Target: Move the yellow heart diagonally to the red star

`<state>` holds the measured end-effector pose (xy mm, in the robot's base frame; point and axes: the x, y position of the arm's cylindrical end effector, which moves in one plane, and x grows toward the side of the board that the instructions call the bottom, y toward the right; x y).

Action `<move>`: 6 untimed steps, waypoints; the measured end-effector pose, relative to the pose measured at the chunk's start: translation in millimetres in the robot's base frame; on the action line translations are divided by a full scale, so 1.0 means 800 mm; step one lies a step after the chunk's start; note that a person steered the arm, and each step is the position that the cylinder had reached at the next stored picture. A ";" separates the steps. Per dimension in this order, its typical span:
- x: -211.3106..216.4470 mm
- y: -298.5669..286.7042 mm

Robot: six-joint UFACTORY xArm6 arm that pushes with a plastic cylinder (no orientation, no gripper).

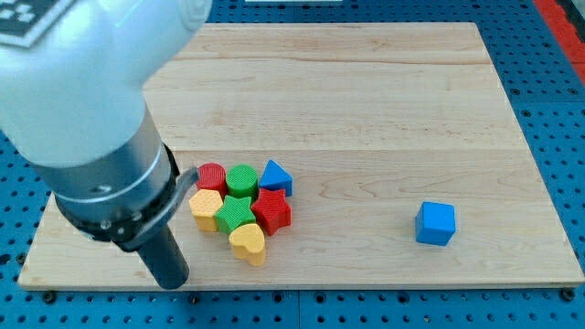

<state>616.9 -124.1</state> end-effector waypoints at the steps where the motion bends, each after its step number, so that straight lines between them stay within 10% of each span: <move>1: 0.002 -0.003; 6: -0.038 0.084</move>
